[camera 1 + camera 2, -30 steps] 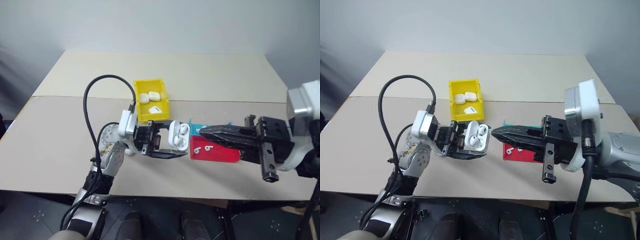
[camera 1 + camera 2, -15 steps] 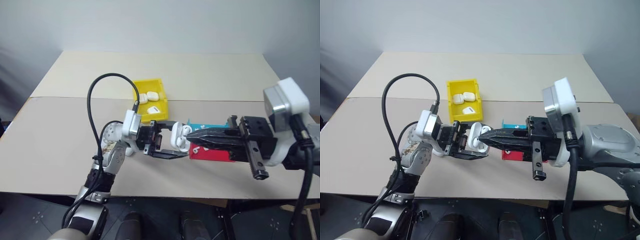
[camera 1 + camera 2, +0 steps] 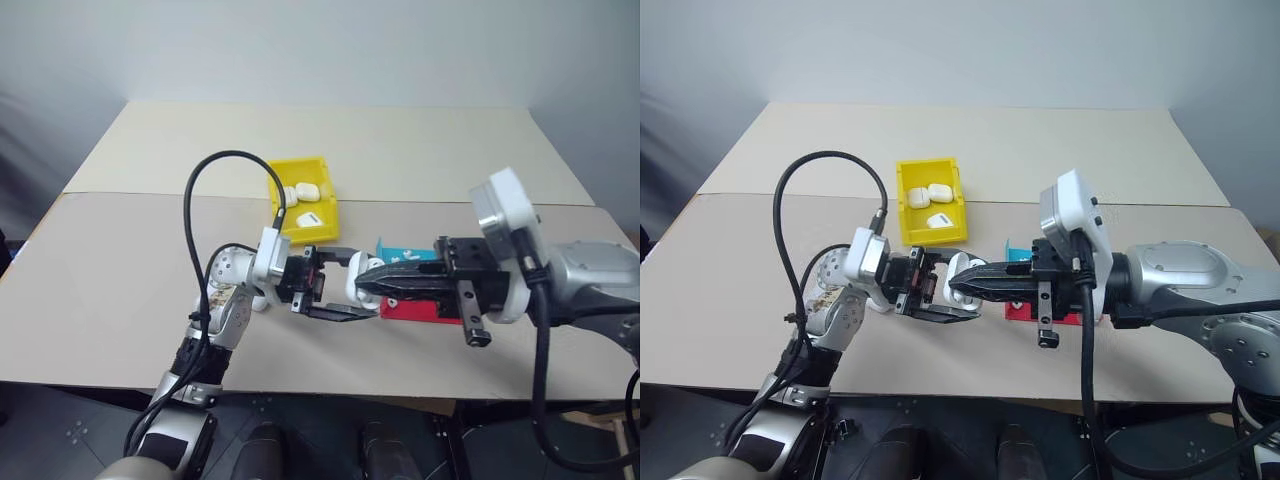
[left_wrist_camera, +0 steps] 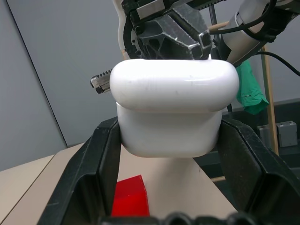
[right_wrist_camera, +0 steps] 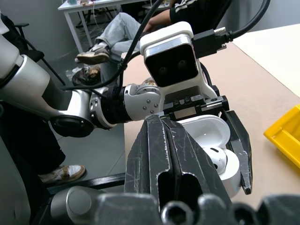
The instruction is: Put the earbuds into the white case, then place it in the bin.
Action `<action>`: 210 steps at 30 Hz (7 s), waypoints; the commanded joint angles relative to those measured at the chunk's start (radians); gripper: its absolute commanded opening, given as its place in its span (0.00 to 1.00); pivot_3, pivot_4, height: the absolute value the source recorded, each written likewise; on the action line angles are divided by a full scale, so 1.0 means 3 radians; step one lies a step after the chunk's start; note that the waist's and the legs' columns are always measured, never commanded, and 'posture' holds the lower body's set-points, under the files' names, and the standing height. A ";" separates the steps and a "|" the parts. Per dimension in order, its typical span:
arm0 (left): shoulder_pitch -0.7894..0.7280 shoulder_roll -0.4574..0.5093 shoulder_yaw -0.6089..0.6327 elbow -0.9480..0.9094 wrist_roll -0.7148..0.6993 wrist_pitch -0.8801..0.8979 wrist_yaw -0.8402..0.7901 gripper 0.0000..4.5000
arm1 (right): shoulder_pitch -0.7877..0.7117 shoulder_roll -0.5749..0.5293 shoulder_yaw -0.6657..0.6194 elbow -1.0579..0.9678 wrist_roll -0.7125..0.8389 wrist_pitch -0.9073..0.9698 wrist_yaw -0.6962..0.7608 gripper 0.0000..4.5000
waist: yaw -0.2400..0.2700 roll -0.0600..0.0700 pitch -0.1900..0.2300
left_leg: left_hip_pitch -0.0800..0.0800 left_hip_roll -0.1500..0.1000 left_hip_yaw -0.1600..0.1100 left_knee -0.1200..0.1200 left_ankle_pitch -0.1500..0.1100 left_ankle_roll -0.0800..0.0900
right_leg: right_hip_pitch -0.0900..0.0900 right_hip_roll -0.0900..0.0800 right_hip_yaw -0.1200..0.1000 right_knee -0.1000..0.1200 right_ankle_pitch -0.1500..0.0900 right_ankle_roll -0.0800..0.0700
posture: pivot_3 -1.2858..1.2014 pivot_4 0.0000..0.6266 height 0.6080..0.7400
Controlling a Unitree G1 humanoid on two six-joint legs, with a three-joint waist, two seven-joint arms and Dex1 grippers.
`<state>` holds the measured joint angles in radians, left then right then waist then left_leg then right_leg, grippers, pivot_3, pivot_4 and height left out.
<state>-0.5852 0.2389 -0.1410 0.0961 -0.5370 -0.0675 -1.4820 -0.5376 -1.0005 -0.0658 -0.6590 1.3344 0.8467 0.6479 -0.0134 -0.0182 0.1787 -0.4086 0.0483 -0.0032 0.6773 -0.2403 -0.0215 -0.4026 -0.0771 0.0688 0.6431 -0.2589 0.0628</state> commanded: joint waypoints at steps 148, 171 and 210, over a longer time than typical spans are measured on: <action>-0.0115 -0.0073 -0.0002 0.0090 0.0120 -0.0264 0.0112 0.61 | 0.0461 -0.0267 -0.0692 -0.0106 -0.1218 -0.0317 0.1065 0.01 | 0.0003 0.0000 0.0000 | 0.0001 0.0000 0.0000 0.0002 0.0000 0.0000 | 0.0001 0.0000 0.0000 0.0001 0.0000 0.0000 | 0.52 0.24 1.00; -0.0133 0.0137 -0.0260 -0.0137 0.0487 0.0151 0.0548 0.61 | -0.1183 -0.0028 0.0828 0.0171 -0.2038 -0.0163 0.1173 0.01 | 0.0001 0.0001 0.0000 | -0.0003 0.0000 0.0001 0.0001 0.0000 0.0000 | -0.0006 0.0000 0.0000 0.0005 0.0000 0.0000 | 0.52 0.24 1.00; -0.0902 -0.0254 0.0183 -0.0401 0.1966 0.2316 0.4096 0.61 | 0.0308 0.0246 -0.0707 0.0027 -0.1712 0.0219 0.0014 0.01 | 0.0038 -0.0008 -0.0003 | -0.0009 -0.0002 -0.0001 0.0003 0.0000 0.0000 | -0.0010 -0.0001 0.0000 0.0008 0.0001 0.0002 | 0.52 0.24 1.00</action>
<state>-0.8146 0.1694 -0.0827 0.0166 0.0220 0.5960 -0.3007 -0.4387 -0.9034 -0.2661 -0.6289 0.8388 0.9338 0.6635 -0.0020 -0.0207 0.1779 -0.4111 0.0475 -0.0035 0.6783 -0.2403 -0.0215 -0.4057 -0.0774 0.0691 0.6455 -0.2585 0.0632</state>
